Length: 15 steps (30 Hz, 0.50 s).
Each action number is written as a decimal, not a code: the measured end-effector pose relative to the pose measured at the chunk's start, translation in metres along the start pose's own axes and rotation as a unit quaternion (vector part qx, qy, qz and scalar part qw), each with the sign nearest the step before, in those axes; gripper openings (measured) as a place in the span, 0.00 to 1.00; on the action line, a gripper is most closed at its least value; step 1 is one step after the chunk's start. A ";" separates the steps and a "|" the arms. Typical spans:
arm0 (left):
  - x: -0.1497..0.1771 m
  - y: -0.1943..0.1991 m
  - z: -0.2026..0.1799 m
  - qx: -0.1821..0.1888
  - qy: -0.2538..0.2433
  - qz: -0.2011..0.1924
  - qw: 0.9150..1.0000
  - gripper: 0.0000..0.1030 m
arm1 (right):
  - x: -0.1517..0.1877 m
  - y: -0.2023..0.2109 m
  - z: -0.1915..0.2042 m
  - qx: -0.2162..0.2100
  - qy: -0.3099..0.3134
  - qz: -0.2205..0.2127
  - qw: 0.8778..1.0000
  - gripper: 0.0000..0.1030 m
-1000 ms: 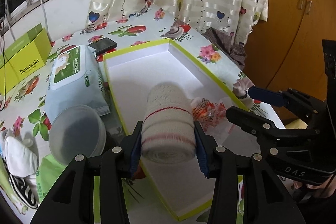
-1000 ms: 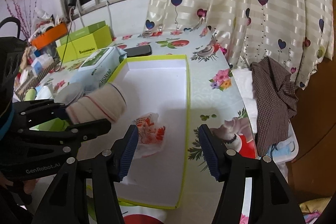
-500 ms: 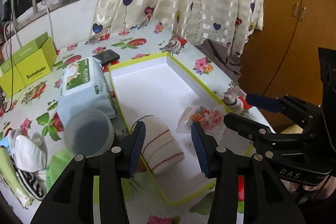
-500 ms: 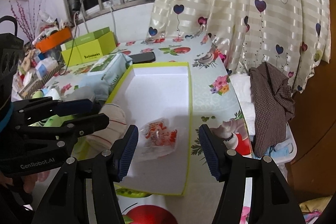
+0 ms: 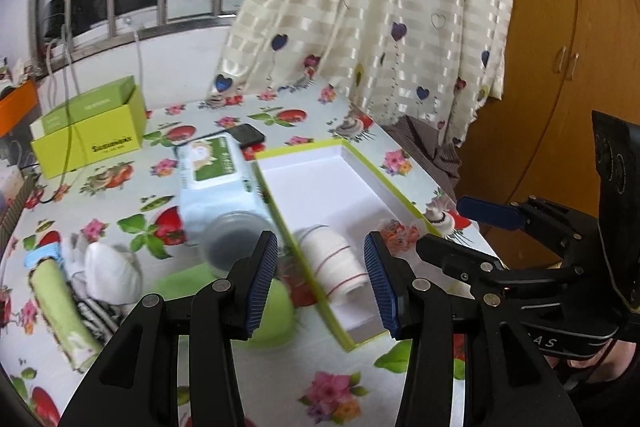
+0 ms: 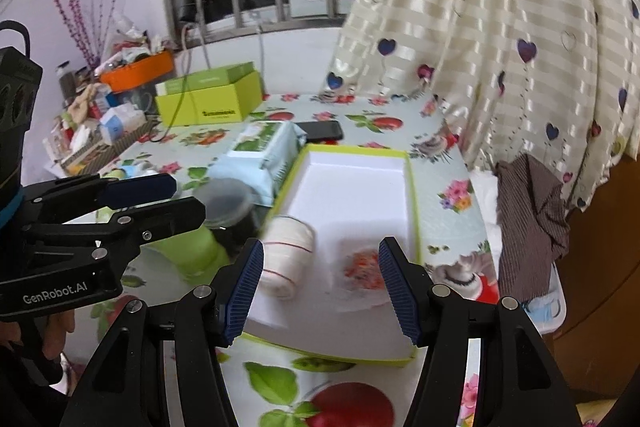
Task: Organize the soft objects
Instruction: 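Withdraw both tools from the tray back over the table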
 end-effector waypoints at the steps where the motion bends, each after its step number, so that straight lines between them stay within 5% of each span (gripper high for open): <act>1: 0.000 0.006 0.003 -0.005 0.001 -0.005 1.000 0.45 | -0.002 0.002 0.005 -0.003 0.004 -0.002 1.000 0.58; 15: 0.020 0.051 0.057 -0.051 0.037 -0.025 0.998 0.45 | -0.017 0.001 0.077 -0.066 0.057 0.002 0.996 0.58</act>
Point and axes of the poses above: each gripper's, at about its wrist camera, not at the fingertips, and y roughly against the way its jaws point, z to its left, x to its underside, the point moved 5 cm from there along -y, roughly the way its jaws point, and after that the axes turned 9 degrees about x, right-handed, at the moved point
